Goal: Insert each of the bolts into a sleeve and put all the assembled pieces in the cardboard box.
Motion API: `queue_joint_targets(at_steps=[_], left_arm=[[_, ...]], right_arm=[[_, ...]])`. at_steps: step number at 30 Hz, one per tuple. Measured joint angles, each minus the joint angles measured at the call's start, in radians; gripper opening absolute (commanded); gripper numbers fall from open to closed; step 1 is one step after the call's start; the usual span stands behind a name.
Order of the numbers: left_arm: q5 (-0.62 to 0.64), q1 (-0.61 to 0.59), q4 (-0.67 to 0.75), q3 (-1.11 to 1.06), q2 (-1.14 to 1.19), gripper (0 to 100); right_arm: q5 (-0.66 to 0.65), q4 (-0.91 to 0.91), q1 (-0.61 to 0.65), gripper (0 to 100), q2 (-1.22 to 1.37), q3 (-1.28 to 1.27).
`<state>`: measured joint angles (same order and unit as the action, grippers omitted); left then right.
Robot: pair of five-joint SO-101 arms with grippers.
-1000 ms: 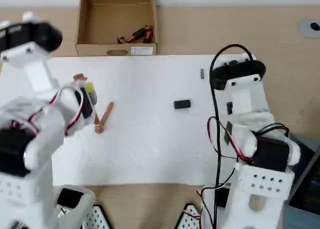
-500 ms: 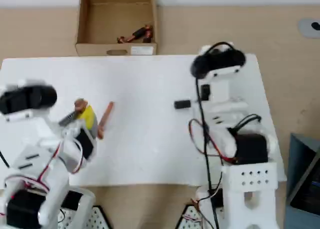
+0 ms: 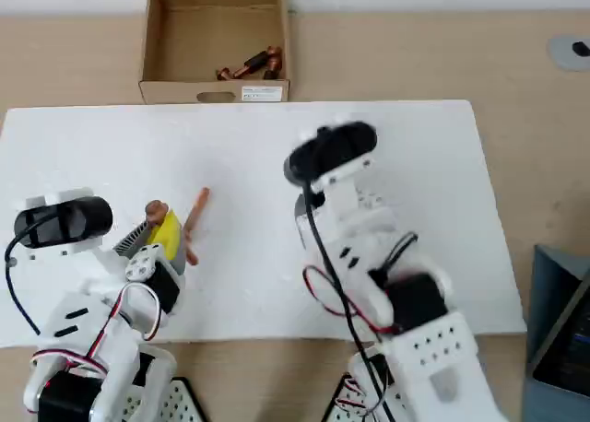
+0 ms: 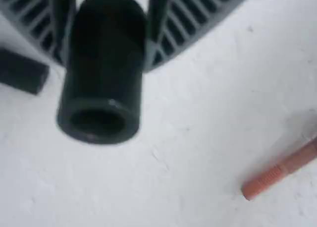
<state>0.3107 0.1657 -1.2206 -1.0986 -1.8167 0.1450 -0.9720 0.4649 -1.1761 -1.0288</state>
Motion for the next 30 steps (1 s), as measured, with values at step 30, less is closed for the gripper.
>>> queue_joint_targets(at_steps=[30], left_arm=[[0.173,0.181,0.379,-0.101,-0.003,0]], right_arm=[[-0.224,0.087,0.247,0.9,-0.629,-0.540]])
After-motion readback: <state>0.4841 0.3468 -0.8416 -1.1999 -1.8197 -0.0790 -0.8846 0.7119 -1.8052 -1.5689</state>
